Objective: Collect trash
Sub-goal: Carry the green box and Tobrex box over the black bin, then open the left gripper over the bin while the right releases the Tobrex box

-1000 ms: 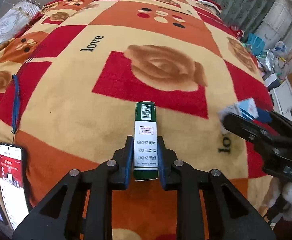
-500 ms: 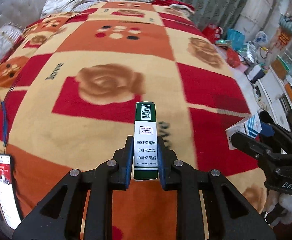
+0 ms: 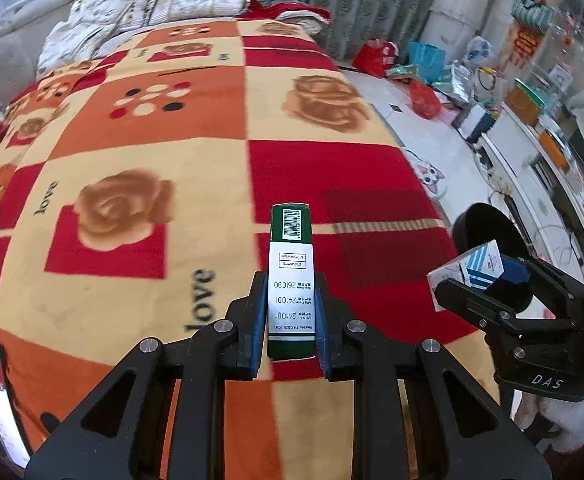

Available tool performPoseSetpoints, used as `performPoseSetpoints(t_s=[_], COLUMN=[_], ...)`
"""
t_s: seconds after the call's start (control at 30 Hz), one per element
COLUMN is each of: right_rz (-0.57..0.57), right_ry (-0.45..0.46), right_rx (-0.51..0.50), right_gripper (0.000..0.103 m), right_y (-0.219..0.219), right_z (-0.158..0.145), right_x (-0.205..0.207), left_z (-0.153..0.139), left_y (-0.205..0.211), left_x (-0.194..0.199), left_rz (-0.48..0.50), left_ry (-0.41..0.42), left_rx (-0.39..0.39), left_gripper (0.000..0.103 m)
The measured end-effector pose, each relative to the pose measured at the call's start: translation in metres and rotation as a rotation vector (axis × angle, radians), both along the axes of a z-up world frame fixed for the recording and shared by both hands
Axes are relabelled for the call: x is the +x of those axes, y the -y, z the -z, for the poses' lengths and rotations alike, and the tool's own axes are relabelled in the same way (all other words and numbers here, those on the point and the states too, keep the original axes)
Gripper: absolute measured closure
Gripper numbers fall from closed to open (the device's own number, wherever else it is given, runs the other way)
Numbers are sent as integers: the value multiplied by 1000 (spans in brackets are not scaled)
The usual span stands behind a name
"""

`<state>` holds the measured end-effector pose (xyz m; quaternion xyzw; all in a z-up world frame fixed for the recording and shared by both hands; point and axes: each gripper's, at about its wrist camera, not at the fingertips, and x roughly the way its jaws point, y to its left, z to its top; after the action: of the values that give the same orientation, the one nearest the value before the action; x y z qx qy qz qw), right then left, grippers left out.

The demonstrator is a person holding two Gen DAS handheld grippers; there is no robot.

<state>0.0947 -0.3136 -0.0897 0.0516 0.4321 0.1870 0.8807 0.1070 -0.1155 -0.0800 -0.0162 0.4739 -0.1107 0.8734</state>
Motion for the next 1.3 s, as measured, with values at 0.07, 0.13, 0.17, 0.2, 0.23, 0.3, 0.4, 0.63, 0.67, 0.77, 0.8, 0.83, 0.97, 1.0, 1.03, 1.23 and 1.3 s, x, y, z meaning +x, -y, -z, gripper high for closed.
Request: performPoseSetpoints(t_s=[0.07,0.13,0.17,0.2,0.23,0.3,0.4,0.63,0.67,0.77,0.8,0.83,0.97,1.0,1.03,1.23,1.3], right_rz=[19,37,44,50,58,71,98,178,197,247,270,283,345,358,372,417,425], right_ry=[2,1,0,-1,0,1,3,6,5,-5,-10,-13,-38,-44,-51,-80,-82], right_rx=[6,6,5,6,7,8,13,1,0,-2,-13,-20,-21,-23,-24,-14,-11], right_gripper=[29,29,29,29,29,29,29,29,29,29,29,29,29,29,29,29,29], right_y=[10,20,24,27,32,40,55,96,105,130,139,145,176,182,189,216,222], right_z=[-1,-2,-2,-2,-2,-2,-2,-3,-2,0,3,4,13,15,18,30,32], right_x=[-2,-3,-4,-5,-6,-7,-10,-16,-17,-19,-18,-18,-17,-16,-15,-16,-16], left_z=[-2,-5,-6,-7,-7,-8,-9,-12,-13,-12,-11,-10,-6,-5,-3,7,9], left_y=[13,25,29,36,40,51,66,109,115,138,145,155,185,192,199,234,240], left_x=[0,0,1,1,1,2,2,6,6,9,10,12,18,20,22,31,34], left_rz=[22,43,51,60,68,85,113,182,193,234,247,262,302,309,316,368,381], left_ry=[5,8,9,10,10,11,10,8,8,-1,-6,-16,-44,-53,-61,-96,-105], left_rx=[3,3,4,5,5,8,10,-5,-9,-24,-32,-40,-61,-65,-70,-104,-122], left_gripper=[84,84,84,84,84,84,84,84,84,84,84,84,84,84,84,84,83])
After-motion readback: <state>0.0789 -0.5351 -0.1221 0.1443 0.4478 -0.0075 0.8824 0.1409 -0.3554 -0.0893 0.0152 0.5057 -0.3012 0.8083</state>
